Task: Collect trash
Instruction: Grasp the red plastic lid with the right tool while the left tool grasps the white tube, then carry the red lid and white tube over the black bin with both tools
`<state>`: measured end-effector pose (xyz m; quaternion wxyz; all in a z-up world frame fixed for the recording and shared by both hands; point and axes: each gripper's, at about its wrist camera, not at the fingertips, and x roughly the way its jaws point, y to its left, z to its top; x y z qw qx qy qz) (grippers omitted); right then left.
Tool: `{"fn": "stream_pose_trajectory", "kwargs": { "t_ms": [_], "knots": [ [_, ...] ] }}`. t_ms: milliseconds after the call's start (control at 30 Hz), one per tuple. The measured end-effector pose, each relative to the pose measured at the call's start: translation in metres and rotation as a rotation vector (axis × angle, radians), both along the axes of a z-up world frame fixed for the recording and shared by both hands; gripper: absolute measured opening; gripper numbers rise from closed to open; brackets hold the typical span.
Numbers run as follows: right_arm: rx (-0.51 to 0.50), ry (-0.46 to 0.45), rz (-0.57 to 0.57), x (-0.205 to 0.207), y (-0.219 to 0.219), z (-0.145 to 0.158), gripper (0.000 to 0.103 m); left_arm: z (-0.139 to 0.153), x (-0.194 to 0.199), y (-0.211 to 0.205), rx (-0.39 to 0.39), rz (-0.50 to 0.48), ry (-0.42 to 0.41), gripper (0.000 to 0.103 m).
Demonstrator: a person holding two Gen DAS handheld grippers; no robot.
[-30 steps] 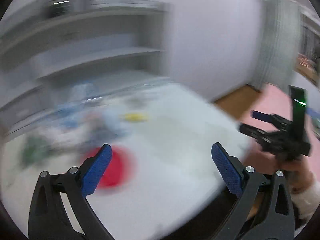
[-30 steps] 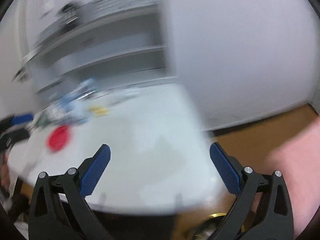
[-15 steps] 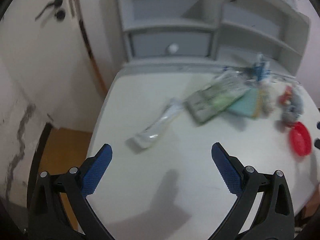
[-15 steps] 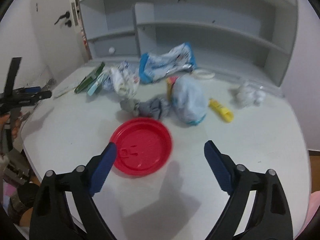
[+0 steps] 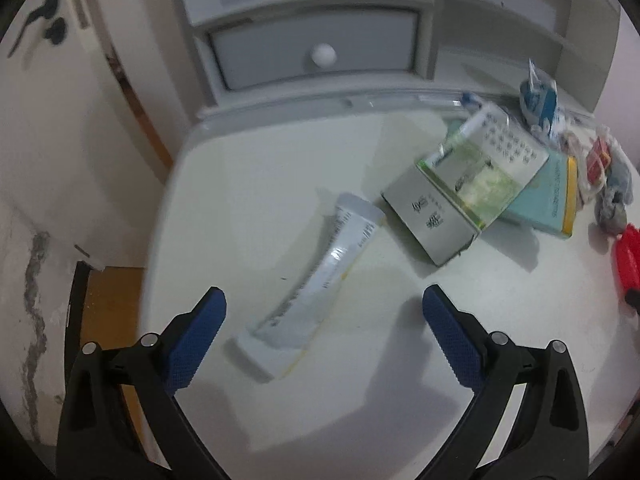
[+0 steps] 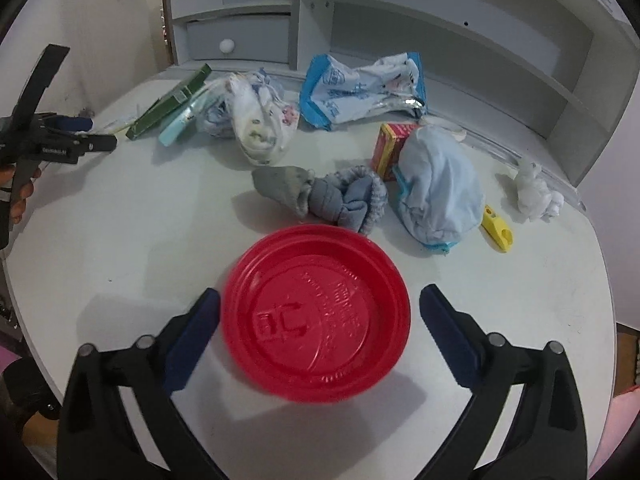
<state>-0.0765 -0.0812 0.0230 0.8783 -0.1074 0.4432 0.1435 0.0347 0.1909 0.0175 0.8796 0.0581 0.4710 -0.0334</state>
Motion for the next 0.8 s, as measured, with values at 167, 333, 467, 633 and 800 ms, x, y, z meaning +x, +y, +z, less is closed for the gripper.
{"fn": "stream_pose_trajectory", "kwargs": {
  "t_ms": [167,333,467,633,800],
  "knots": [
    [0.037,0.006,0.001,0.002,-0.010,0.004,0.079,0.009,-0.005,0.005,-0.045,-0.003,-0.026,0.016],
    [0.059,-0.050,-0.016,-0.002,-0.020,0.020,0.079,0.015,-0.017,0.002,-0.063,-0.005,-0.036,0.016],
    [0.078,-0.091,-0.029,-0.003,-0.029,0.033,0.079,0.025,-0.026,-0.002,-0.066,0.004,-0.059,0.016],
    [0.074,-0.055,-0.021,0.000,-0.036,0.021,0.079,0.052,-0.040,-0.016,-0.045,0.000,-0.125,0.016],
    [0.158,-0.094,-0.080,-0.012,-0.078,0.049,0.079,0.098,-0.064,-0.089,-0.057,-0.149,-0.236,0.016]
  ]
}}
